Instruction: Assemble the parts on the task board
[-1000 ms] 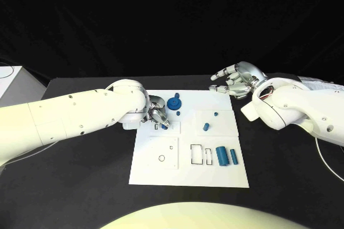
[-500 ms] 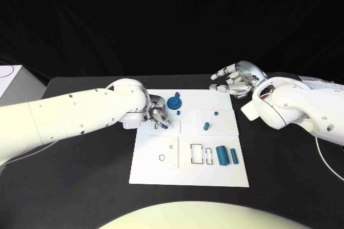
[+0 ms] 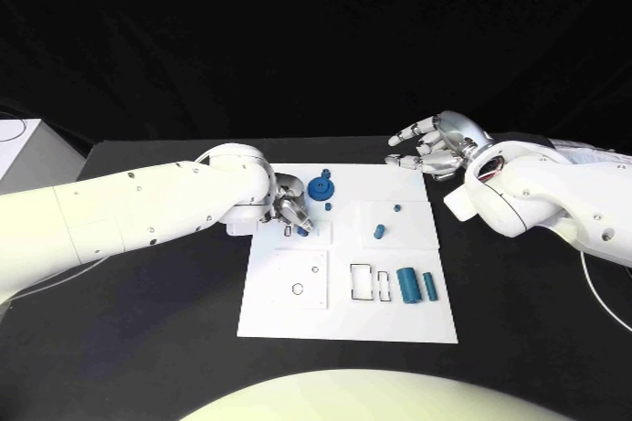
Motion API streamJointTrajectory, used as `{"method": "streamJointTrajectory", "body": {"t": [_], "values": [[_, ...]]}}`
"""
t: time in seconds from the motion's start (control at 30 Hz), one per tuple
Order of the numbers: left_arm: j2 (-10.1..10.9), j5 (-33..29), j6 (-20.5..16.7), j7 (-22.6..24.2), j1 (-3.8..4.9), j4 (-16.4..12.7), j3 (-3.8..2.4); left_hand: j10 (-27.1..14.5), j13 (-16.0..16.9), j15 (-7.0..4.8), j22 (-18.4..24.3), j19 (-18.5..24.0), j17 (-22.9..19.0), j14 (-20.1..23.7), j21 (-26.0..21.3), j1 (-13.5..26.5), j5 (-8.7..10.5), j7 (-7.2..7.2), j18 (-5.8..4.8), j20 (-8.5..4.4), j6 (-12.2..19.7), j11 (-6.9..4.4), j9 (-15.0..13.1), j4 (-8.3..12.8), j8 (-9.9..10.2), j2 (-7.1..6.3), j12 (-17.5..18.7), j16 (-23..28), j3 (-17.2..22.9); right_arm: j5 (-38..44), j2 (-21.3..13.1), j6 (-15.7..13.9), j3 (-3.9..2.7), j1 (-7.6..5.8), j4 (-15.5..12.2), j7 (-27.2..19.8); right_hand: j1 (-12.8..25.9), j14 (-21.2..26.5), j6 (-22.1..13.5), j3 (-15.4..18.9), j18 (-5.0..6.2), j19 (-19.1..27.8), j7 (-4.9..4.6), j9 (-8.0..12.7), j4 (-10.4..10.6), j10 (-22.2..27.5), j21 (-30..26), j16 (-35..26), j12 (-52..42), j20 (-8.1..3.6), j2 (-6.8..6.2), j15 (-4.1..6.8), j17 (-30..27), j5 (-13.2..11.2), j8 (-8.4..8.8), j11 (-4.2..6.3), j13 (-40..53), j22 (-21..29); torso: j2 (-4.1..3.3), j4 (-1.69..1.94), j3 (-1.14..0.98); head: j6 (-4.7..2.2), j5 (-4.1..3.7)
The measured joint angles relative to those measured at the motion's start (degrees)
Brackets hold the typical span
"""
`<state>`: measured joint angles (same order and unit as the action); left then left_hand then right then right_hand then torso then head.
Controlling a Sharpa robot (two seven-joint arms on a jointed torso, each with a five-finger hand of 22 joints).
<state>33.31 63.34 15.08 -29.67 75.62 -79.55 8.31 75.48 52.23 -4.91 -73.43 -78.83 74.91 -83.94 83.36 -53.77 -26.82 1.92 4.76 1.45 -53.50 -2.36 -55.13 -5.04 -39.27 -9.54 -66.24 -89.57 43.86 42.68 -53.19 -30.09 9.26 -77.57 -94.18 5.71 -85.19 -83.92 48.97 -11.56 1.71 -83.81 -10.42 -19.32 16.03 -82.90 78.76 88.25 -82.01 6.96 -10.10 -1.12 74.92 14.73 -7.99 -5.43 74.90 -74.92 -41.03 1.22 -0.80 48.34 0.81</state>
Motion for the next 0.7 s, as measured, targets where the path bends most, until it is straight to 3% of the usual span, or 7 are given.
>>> {"method": "streamJointTrajectory", "body": {"t": [0.53, 0.6, 0.7], "values": [[-0.2, -0.3, 0.2, 0.1, 0.0, 0.7, 0.01, 0.2, -0.2, -0.21, 0.0, -0.2, 0.0, -0.2, 0.0, 1.9, 0.66, -0.64, 0.0, -0.21, -1.0, -0.2, -0.2, 1.4, -0.1, 0.18, 0.0, 0.0, -1.4, 0.1, -0.1, 0.0, 0.0, 0.0, 0.0, 0.2, 0.0, 0.0, 0.0, 0.0, 0.0, 0.0, 0.0, 0.0, 0.0, 0.0, 0.0, 0.0, 0.0, 0.0, 0.0, 0.0, 0.0, 0.0, 0.01, 0.0, 0.0, 0.0, 0.0, 0.02, 0.03, 0.08, -0.04], [-0.3, -0.3, 0.3, 0.1, 0.02, 0.7, 0.01, 0.2, -0.2, -0.21, 0.0, -0.2, 0.0, -0.2, 0.0, 1.9, 0.66, -0.64, -0.88, -0.21, -1.0, -0.2, -0.2, 1.8, -0.1, 0.17, 0.0, -0.2, -1.7, 0.1, -0.1, 0.0, 0.0, 0.0, 0.0, 0.2, 0.0, 0.0, 0.0, 0.0, 0.0, 0.0, 0.0, 0.0, 0.0, 0.0, 0.0, 0.0, 0.0, 0.0, 0.0, 0.0, 0.0, 0.0, 0.01, 0.0, 0.0, 0.0, 0.0, 0.02, 0.03, 0.08, -0.04], [-0.3, -0.4, 0.3, 0.1, 0.02, 0.8, 0.01, 0.2, -0.1, -0.21, -0.1, -0.2, 0.0, -0.2, 0.0, 2.2, 0.67, -0.7, -0.91, -0.21, -1.1, -0.19, -0.2, 2.1, -0.1, 0.01, 0.0, -0.2, -2.0, 0.1, -0.1, 0.0, 0.0, 0.0, 0.0, 0.2, 0.0, 0.0, 0.0, 0.0, 0.0, 0.0, 0.0, 0.0, 0.0, 0.0, -0.1, 0.0, 0.0, 0.0, 0.0, 0.0, 0.0, 0.0, 0.01, 0.0, 0.0, 0.0, 0.0, 0.02, 0.03, 0.11, -0.05]]}}
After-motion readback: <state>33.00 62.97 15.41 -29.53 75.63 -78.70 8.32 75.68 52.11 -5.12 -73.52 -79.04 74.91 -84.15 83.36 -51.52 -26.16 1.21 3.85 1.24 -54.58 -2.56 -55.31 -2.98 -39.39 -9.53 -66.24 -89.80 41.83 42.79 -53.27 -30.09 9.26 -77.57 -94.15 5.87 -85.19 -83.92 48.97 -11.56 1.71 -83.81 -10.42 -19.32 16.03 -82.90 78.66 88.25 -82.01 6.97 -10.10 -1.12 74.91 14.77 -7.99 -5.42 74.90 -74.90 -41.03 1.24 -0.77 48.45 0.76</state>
